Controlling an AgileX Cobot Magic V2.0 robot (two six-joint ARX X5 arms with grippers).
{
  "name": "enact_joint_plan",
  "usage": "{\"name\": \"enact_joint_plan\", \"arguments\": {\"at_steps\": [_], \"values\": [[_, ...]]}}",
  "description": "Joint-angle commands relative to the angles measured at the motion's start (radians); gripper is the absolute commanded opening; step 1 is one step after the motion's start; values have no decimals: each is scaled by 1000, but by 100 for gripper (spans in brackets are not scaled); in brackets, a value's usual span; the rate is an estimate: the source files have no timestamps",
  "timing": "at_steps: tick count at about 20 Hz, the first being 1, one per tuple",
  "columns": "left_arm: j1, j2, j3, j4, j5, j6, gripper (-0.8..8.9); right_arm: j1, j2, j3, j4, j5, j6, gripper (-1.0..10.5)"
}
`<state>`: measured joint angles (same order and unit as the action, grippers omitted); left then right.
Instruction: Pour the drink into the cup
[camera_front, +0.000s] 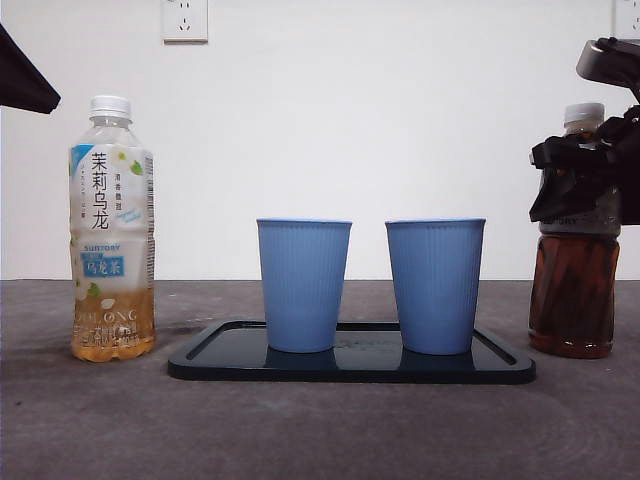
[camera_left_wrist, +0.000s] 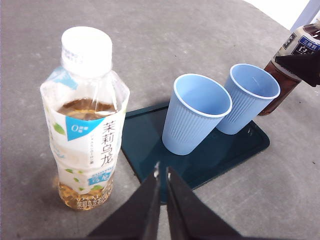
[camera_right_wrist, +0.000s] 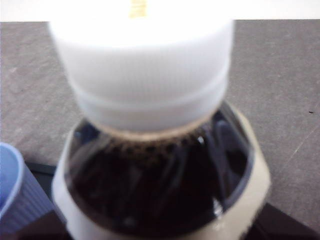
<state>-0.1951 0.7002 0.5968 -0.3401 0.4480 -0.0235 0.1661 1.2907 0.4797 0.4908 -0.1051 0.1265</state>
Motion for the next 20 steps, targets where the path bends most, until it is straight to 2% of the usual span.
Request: {"name": "enact_joint_plan", "arguments": {"at_steps": [1,7,13,20], "values": [[-5,6,13,11,6,12,30,1,3,12,47,1,-11,200],[-5,6,13,12,5,12,30,1,1,21,14,0,-10,388],[-5,6,13,11,6,12,31,2,-23,60,-113,-2,-11,457],[-5,6,13,11,5,12,235,2,-151,107,-342,-10,-7,488]]}}
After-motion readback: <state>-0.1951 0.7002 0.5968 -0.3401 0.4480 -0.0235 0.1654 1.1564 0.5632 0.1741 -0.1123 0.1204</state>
